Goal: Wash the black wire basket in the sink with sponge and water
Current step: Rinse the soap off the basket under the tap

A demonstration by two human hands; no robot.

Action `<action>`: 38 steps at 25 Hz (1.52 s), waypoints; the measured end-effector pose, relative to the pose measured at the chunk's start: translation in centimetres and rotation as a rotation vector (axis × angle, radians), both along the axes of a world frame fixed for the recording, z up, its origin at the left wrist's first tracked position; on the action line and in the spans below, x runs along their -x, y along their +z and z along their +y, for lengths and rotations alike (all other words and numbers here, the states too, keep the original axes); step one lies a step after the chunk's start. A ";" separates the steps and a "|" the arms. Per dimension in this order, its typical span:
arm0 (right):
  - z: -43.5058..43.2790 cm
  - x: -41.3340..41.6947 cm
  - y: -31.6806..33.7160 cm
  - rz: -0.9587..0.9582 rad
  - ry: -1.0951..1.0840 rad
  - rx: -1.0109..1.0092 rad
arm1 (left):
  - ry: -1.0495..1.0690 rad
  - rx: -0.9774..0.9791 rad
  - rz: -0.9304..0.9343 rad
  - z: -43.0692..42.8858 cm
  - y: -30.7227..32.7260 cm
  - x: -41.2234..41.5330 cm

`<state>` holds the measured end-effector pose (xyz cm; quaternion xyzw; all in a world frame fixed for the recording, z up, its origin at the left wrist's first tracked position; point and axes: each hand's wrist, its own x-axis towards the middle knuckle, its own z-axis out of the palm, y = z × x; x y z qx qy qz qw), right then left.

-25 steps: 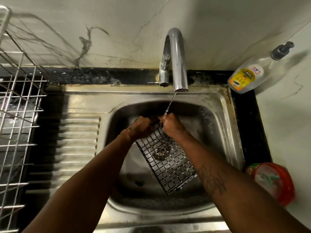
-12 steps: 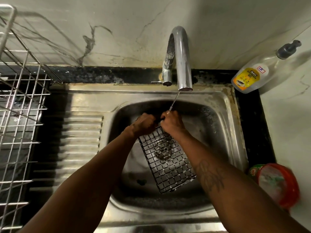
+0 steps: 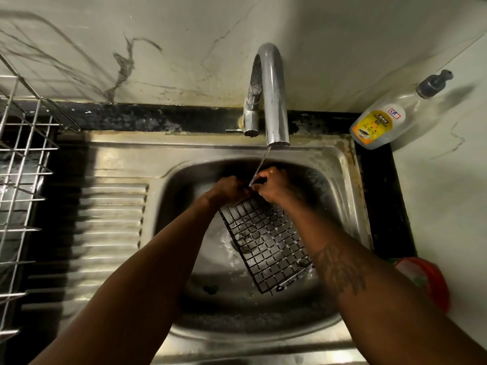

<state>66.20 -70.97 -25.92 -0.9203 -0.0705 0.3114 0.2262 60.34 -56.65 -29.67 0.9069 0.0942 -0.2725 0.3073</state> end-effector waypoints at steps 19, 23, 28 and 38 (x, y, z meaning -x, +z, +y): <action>-1.6 -0.1 -1.4 -0.029 -0.102 -0.080 | -0.254 -0.012 0.140 -2.5 2.2 -0.3; -1.5 0.8 0.2 -0.160 0.072 0.005 | -0.122 -0.027 0.028 -1.9 1.8 -0.6; 0.4 3.3 0.0 -0.145 0.144 0.000 | -0.160 -0.183 0.008 0.3 3.0 2.5; 1.4 4.5 0.4 -0.066 0.495 0.005 | 0.259 0.091 -0.168 1.9 2.4 6.2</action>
